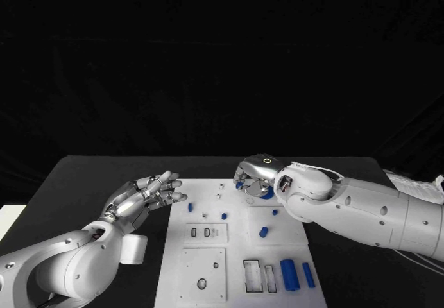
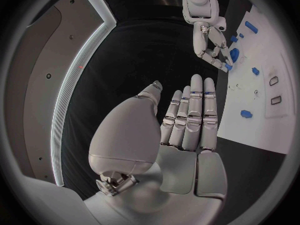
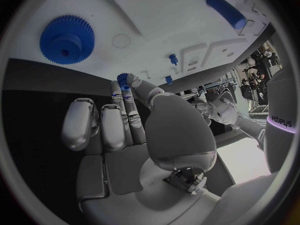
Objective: Assemble the parts on the task board
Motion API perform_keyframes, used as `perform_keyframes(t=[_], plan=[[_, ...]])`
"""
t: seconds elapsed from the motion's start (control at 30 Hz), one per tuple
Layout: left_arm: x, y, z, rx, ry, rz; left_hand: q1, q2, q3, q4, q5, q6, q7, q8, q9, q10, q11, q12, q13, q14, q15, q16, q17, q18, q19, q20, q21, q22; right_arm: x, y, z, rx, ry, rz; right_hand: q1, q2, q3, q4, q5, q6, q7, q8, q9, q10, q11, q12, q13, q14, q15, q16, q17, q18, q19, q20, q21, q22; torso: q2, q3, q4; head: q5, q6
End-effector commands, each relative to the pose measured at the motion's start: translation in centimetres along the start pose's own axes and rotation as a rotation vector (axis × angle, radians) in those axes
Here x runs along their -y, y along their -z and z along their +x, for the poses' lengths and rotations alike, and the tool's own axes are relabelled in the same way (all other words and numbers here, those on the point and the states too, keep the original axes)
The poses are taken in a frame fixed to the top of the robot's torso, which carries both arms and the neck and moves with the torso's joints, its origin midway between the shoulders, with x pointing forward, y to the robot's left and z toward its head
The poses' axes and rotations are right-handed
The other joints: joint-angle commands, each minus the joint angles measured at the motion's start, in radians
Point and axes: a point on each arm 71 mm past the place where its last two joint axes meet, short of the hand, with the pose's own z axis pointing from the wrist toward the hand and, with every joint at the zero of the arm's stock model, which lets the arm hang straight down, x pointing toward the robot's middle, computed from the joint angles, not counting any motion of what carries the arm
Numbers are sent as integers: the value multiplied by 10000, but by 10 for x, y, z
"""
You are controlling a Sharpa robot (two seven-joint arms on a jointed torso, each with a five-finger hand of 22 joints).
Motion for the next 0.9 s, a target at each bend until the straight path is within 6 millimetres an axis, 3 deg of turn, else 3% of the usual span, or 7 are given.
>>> perform_keyframes(t=[0.03,0.37,0.9], plan=[[1,-1,3,-219,125,43,-28,36,-11,-72,-63,-7,39,-36,-14,-79,22,-31,-15,-3,97,-39,14,41,2,39,-42,-10,-3,-5,-5,740,-17,-13,140,37,34,2,-49,24,41,-42,-2,211,-172,-21,41,291,-11,42,-15,-45,-15,-31,39,-2,16,-16,21,3,8],[1,0,6,-284,155,32,-35,33,-18,-74,-64,-10,42,-43,-13,-84,24,-40,-15,2,98,-41,21,42,6,40,-44,-13,-12,-23,1,768,-85,-175,121,-2,51,25,-82,24,39,-41,0,208,-173,-20,41,291,-8,49,-8,-44,-21,-28,41,-4,55,-12,42,87,2],[4,0,8,-335,148,87,-36,34,-20,-76,-64,-10,41,-45,-13,-86,25,-43,-14,1,99,-44,24,42,7,41,-45,-14,-21,-37,10,416,-50,-350,87,-45,70,72,-135,4,44,-49,-2,184,-165,-26,36,293,-3,63,9,-45,-23,-23,53,12,140,-19,112,73,-19]])
